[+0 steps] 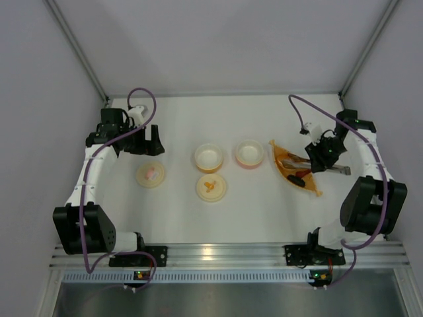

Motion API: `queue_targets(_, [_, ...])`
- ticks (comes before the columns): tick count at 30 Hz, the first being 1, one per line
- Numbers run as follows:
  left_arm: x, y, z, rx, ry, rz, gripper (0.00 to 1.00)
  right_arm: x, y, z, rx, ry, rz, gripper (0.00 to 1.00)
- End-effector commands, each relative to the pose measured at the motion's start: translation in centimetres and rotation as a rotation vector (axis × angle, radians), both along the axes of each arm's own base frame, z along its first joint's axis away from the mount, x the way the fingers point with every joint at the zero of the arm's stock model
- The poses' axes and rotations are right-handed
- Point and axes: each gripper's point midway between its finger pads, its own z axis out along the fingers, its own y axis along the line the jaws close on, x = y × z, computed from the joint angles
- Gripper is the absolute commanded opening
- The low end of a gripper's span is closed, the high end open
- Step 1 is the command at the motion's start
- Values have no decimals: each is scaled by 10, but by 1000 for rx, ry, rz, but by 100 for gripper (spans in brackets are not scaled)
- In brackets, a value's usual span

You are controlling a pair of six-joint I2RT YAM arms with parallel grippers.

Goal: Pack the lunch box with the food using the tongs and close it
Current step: Pick up the fake food from the plate.

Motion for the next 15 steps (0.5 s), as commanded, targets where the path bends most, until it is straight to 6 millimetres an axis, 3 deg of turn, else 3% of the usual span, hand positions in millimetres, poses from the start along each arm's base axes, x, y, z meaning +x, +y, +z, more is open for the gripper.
queue_targets(1, [6, -3, 19, -6, -58, -13, 98, 8, 8, 27, 13, -97, 20, 31])
queue_targets(11, [3, 1, 23, 6, -69, 4, 98, 28, 20, 94, 82, -256, -8, 27])
queue_targets(15, [6, -3, 24, -27, -52, 18, 98, 28, 35, 115, 134, -275, 2, 27])
